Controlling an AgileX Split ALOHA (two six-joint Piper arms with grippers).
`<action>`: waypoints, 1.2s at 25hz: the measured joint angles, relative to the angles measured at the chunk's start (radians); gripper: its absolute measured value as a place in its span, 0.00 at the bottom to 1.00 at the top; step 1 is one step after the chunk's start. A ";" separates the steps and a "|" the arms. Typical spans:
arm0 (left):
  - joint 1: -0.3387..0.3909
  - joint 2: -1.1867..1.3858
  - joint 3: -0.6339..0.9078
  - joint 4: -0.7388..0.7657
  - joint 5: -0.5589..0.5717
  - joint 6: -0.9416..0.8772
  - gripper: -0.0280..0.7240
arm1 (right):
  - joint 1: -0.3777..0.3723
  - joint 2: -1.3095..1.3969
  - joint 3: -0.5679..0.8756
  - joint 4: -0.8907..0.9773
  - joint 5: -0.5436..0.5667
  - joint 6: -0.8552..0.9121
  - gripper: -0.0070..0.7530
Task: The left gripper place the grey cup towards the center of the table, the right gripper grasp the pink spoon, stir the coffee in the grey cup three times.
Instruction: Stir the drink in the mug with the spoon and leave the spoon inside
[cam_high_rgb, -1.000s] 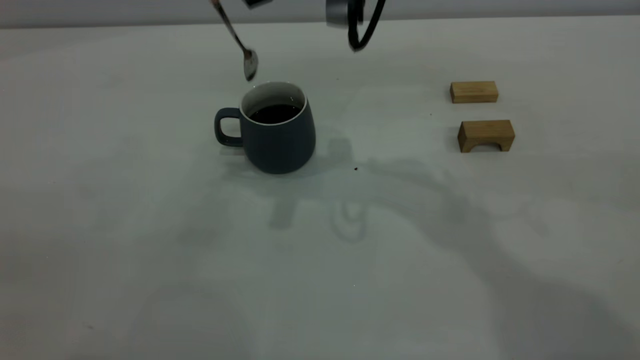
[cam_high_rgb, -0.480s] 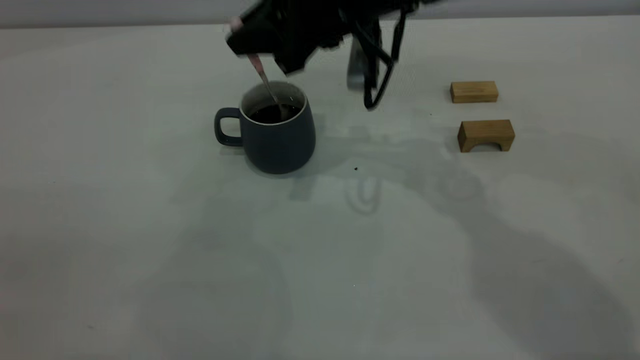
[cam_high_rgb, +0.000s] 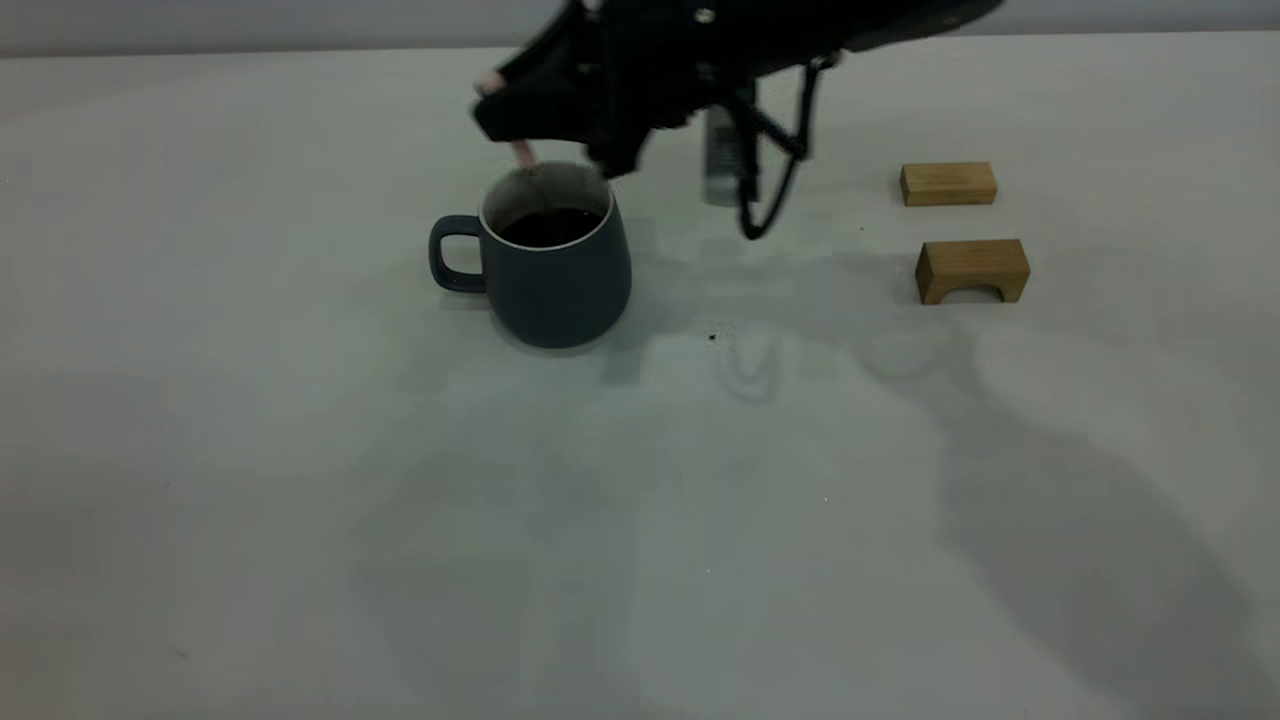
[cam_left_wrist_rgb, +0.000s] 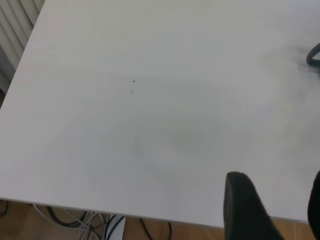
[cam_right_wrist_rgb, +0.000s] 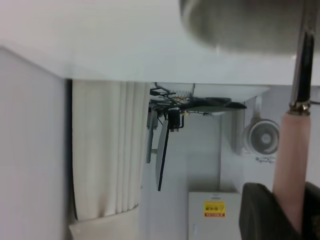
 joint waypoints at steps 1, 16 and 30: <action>0.000 0.000 0.000 0.000 0.000 0.000 0.55 | -0.010 0.002 0.000 -0.010 0.025 0.034 0.19; 0.000 0.000 0.000 0.000 0.000 0.000 0.55 | -0.039 0.019 -0.050 -0.048 0.041 0.011 0.19; 0.000 0.000 0.000 0.000 0.000 0.000 0.55 | -0.056 0.021 -0.053 -0.087 0.058 -0.059 0.19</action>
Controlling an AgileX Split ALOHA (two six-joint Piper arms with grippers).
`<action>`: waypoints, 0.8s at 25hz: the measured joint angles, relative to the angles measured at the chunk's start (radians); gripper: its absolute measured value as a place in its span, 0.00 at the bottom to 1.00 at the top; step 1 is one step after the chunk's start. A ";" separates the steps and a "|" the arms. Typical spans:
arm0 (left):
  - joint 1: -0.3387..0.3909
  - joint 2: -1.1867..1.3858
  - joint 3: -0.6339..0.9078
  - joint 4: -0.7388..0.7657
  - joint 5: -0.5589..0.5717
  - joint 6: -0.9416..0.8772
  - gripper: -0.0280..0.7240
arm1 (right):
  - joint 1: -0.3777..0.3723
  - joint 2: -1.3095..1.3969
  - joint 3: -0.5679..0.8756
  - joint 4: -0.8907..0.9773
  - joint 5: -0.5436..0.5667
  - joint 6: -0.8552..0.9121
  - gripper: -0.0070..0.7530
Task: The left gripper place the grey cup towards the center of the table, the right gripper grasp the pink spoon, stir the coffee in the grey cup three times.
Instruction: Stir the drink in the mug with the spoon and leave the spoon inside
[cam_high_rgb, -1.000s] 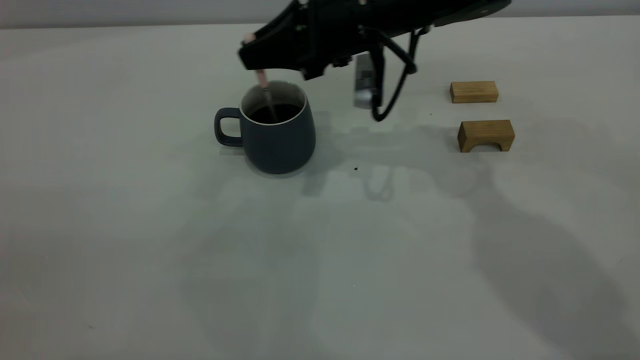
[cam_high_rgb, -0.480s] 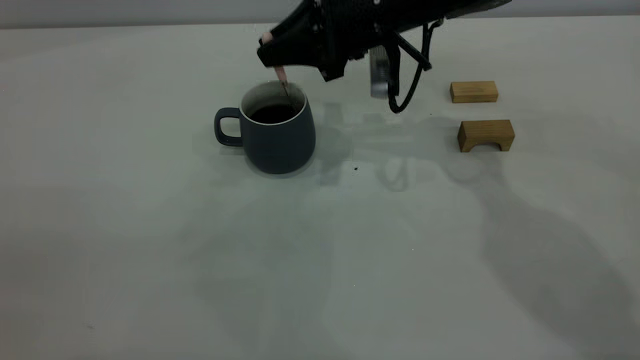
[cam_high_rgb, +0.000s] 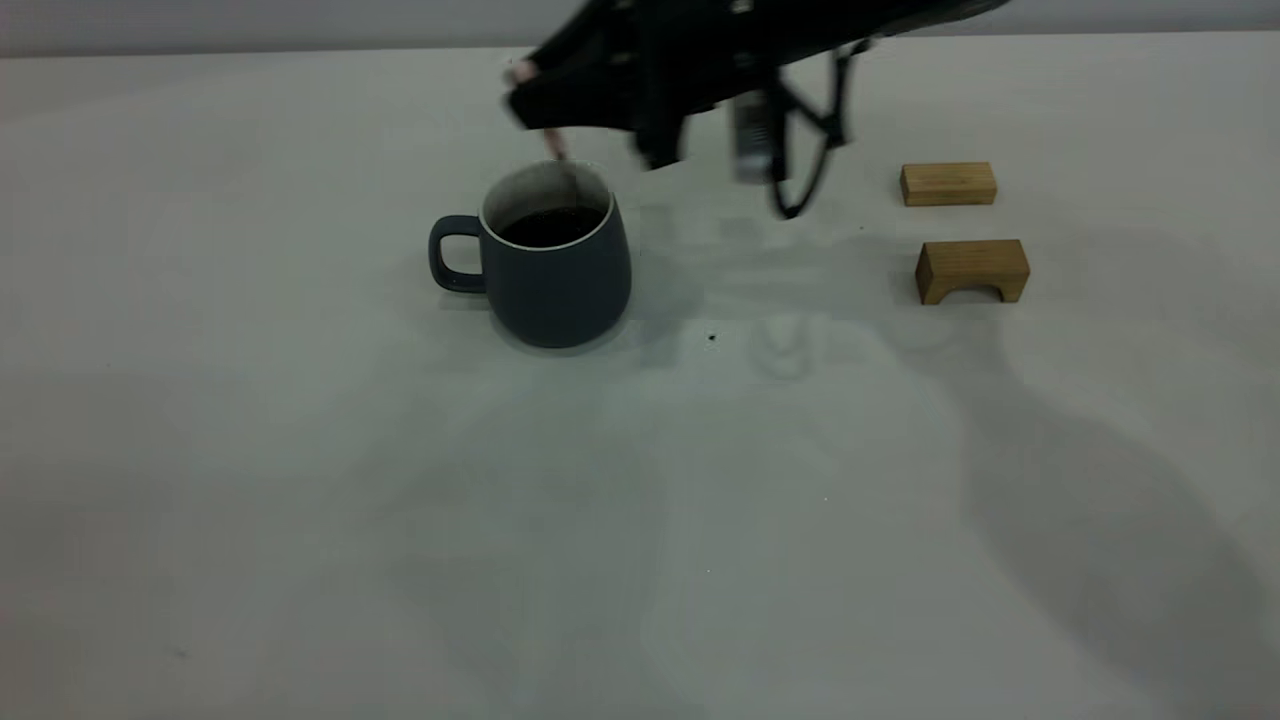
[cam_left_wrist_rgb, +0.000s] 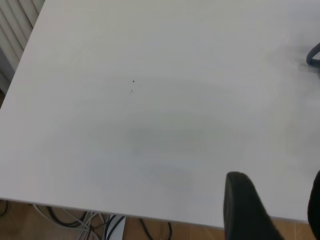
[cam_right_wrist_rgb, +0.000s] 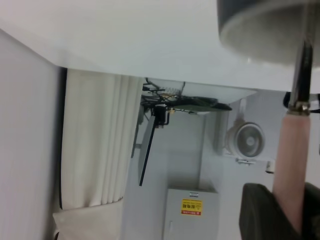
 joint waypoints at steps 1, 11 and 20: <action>0.000 0.000 0.000 0.000 0.000 0.000 0.55 | -0.011 0.000 0.001 -0.024 0.020 0.032 0.19; 0.000 0.000 0.000 0.000 0.000 0.000 0.55 | 0.075 0.000 0.000 0.087 -0.037 0.145 0.19; 0.000 0.000 0.000 0.000 0.000 0.000 0.55 | 0.021 0.000 -0.002 -0.114 -0.004 0.108 0.19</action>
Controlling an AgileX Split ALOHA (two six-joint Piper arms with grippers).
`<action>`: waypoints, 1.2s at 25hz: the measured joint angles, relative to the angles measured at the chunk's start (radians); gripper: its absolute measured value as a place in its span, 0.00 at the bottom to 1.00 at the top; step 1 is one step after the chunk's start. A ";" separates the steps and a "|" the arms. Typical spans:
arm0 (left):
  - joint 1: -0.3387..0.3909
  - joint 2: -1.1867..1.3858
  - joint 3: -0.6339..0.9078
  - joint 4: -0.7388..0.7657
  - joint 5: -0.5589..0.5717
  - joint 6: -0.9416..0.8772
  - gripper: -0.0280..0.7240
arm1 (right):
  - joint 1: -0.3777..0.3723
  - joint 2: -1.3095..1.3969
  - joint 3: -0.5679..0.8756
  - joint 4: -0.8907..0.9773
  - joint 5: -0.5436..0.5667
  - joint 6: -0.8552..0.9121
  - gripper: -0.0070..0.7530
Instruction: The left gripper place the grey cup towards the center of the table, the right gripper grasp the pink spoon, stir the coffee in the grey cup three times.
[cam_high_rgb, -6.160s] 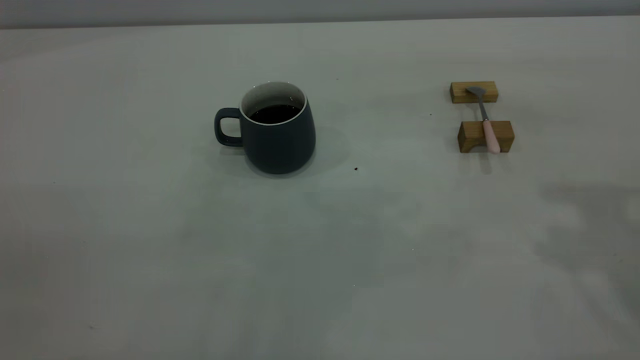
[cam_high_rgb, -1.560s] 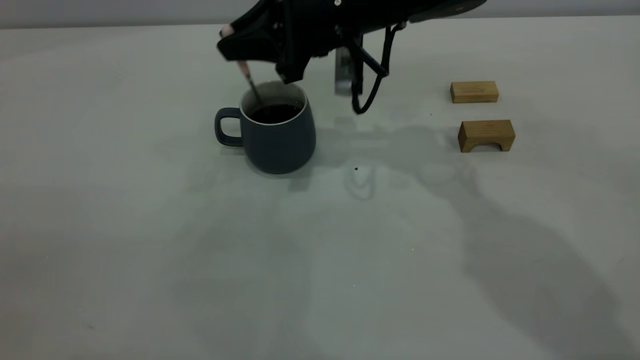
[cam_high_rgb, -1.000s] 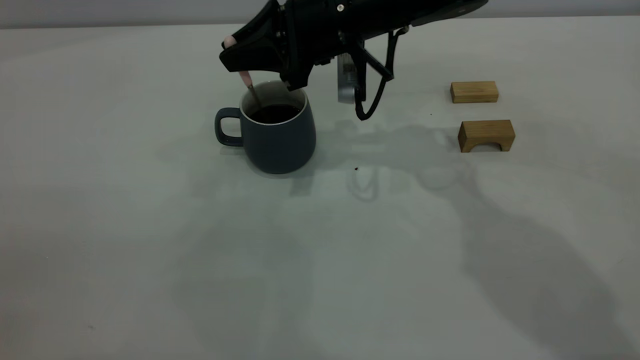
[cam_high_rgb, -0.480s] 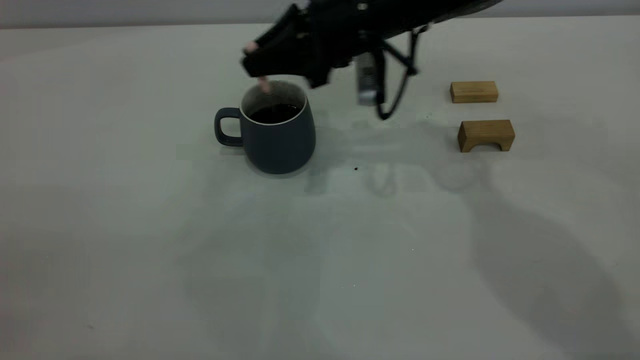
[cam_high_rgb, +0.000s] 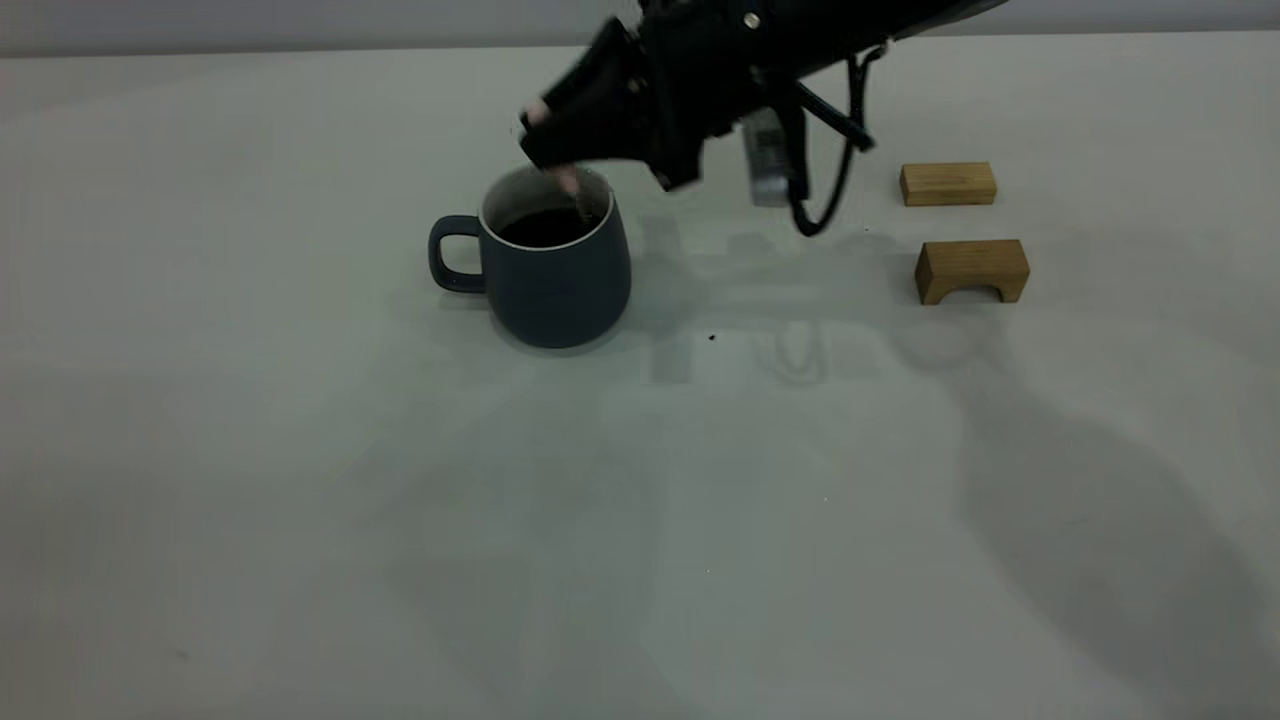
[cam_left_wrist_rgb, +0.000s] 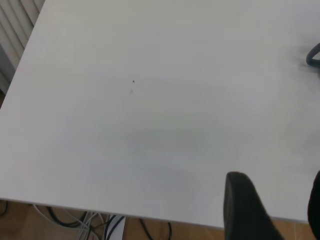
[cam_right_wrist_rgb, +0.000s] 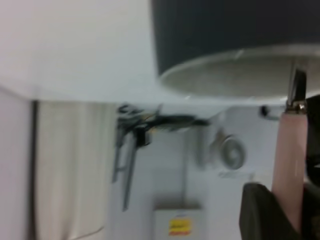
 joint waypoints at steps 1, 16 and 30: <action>0.000 0.000 0.000 0.000 0.000 0.000 0.55 | 0.002 0.000 0.000 -0.014 0.005 0.000 0.19; 0.000 0.000 0.000 0.000 0.000 0.000 0.55 | 0.005 -0.151 -0.002 -0.356 0.135 -0.169 0.92; 0.000 0.000 0.000 0.000 0.000 0.000 0.55 | 0.001 -0.739 -0.002 -1.083 0.269 -0.188 0.56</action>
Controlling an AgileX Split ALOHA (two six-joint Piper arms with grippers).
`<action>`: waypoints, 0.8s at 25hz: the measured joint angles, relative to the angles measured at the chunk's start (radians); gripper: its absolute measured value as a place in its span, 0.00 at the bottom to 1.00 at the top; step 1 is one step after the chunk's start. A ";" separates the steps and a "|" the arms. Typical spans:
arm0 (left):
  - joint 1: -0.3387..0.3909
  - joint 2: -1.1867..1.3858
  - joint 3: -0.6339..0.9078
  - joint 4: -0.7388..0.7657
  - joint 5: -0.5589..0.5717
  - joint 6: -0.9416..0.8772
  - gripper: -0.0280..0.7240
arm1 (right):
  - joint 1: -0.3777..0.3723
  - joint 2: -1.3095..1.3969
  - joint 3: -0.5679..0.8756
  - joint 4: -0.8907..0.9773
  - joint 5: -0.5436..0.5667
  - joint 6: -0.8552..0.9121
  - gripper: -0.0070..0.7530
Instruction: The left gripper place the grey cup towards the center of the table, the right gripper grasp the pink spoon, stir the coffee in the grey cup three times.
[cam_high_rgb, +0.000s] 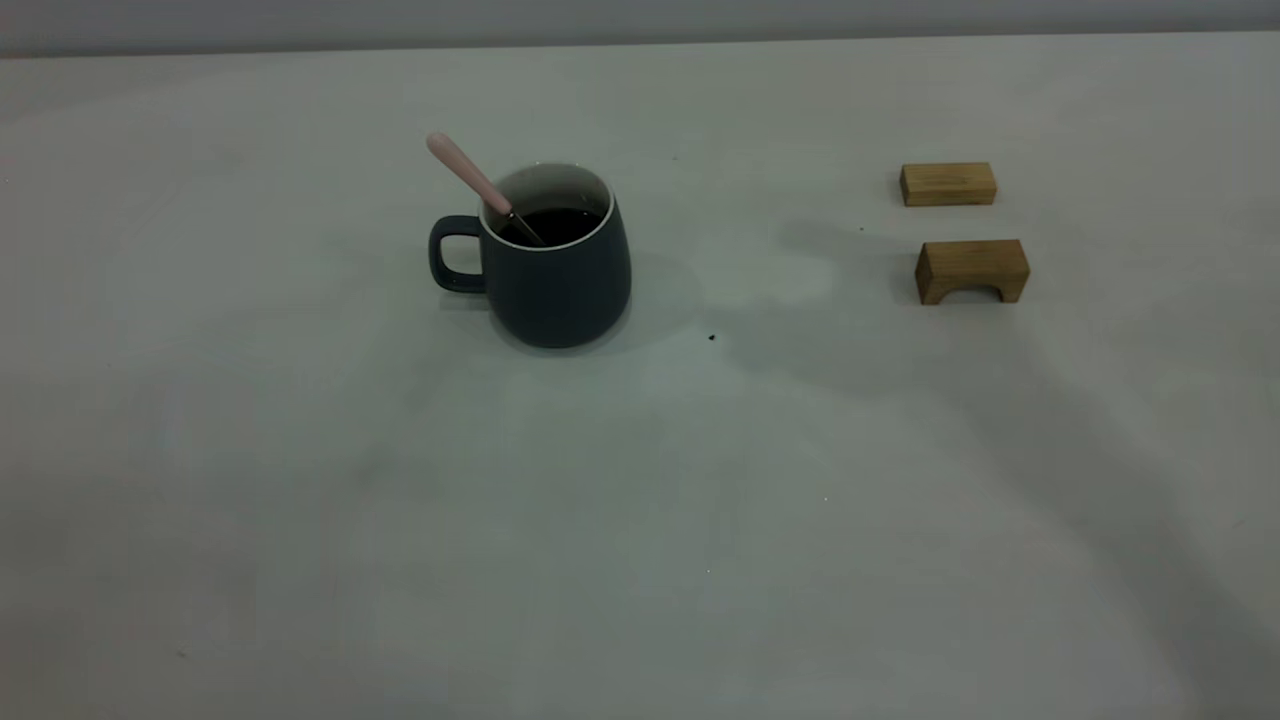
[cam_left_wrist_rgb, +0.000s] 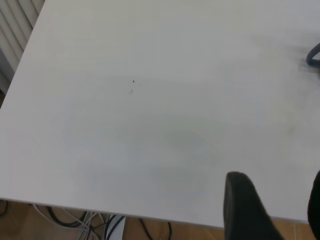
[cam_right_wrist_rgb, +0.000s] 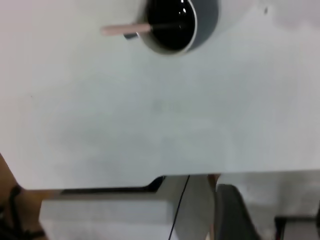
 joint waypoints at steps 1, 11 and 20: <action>0.000 0.000 0.000 0.000 0.000 0.000 0.55 | 0.000 -0.037 0.000 -0.032 0.003 -0.025 0.52; 0.000 0.000 0.000 0.000 0.000 0.000 0.55 | 0.005 -0.435 0.205 -0.342 0.019 -0.454 0.26; 0.000 0.000 0.000 0.000 0.000 0.000 0.55 | 0.008 -0.902 0.629 -0.405 0.019 -0.516 0.26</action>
